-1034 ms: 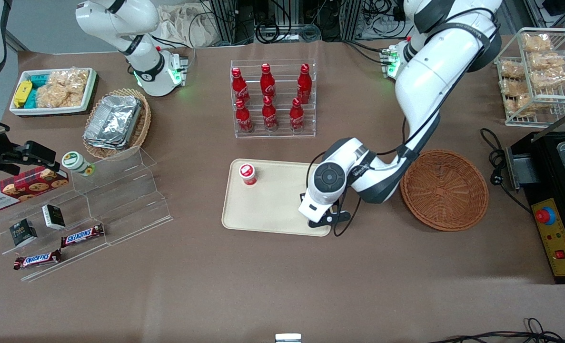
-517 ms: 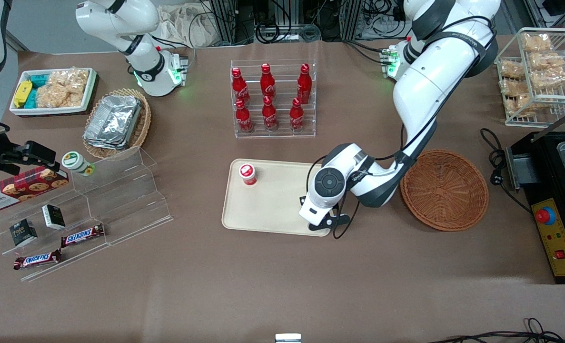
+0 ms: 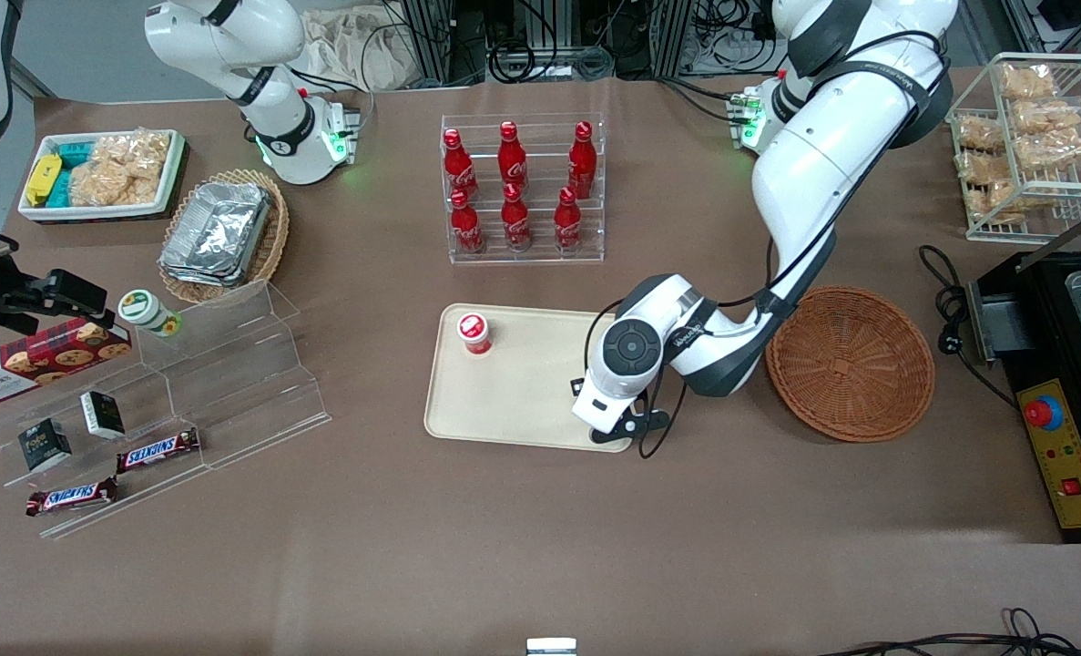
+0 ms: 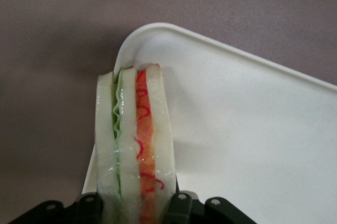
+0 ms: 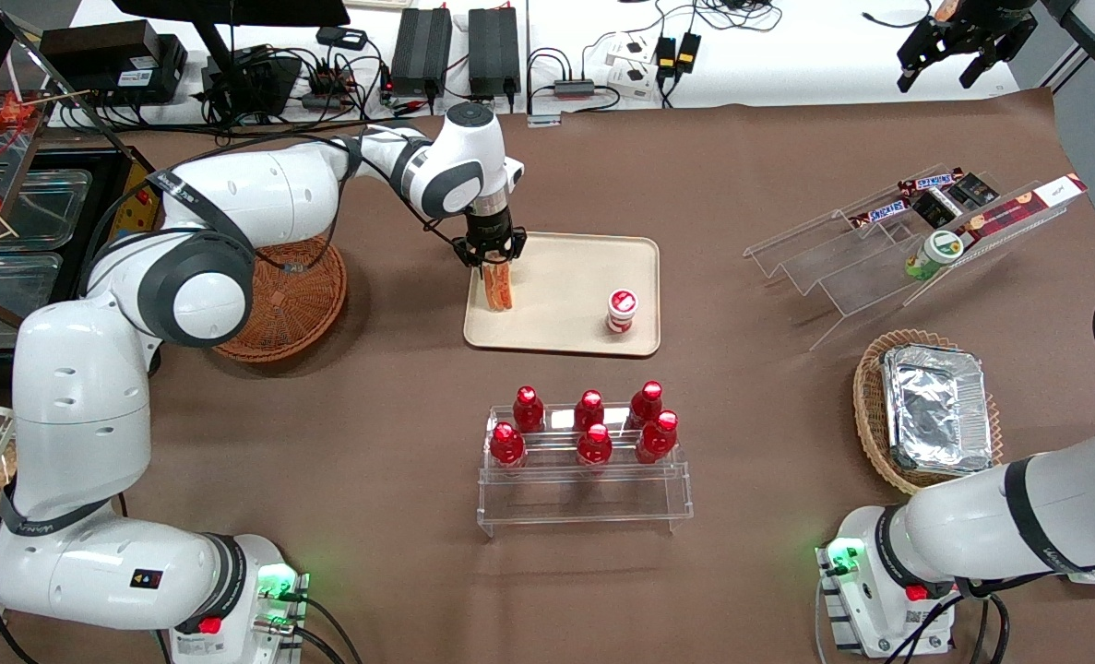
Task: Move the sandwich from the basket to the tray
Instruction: 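Lower the sandwich onto the tray beside the red cup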
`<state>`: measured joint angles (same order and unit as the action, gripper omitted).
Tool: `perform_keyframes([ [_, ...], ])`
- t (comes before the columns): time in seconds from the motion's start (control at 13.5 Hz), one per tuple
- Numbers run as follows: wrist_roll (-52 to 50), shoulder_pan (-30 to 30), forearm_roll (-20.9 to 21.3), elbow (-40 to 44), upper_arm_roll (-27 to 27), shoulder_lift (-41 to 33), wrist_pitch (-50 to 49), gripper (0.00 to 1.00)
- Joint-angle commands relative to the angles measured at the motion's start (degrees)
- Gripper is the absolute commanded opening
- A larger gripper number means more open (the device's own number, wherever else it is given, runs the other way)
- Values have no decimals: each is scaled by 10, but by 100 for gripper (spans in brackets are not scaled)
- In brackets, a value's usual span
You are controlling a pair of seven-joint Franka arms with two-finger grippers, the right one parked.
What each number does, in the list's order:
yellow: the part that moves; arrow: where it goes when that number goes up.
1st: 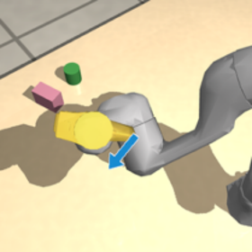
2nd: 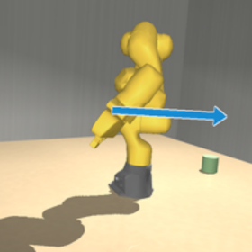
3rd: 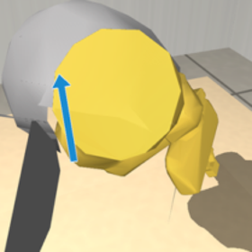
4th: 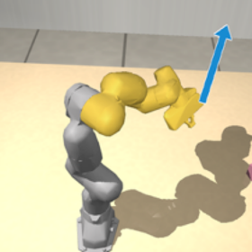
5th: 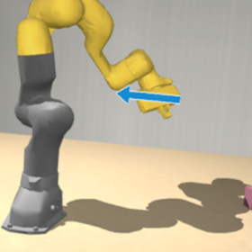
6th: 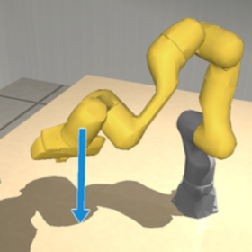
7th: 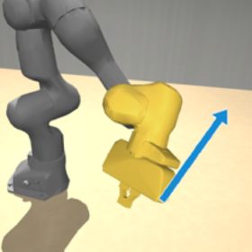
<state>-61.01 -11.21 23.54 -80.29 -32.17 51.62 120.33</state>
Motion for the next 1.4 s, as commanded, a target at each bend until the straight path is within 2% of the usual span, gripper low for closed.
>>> perform_keyframes([
  [0.0, -19, -10, 14, 17, 1, 4, 3, 44],
  [0.37, -46, -42, 22, 29, 4, 7, 5, 44],
  [0.44, -46, -42, 21, 29, 4, 5, 4, 49],
  [0.59, -46, -41, 21, 30, 4, 3, 4, 100],
  [0.89, -59, -36, 21, 30, 4, -27, 0, 100],
  [1.03, -88, -17, 17, 23, 4, -78, -19, 100],
  [1.33, -137, 12, 15, 22, 4, -191, -118, 100],
])
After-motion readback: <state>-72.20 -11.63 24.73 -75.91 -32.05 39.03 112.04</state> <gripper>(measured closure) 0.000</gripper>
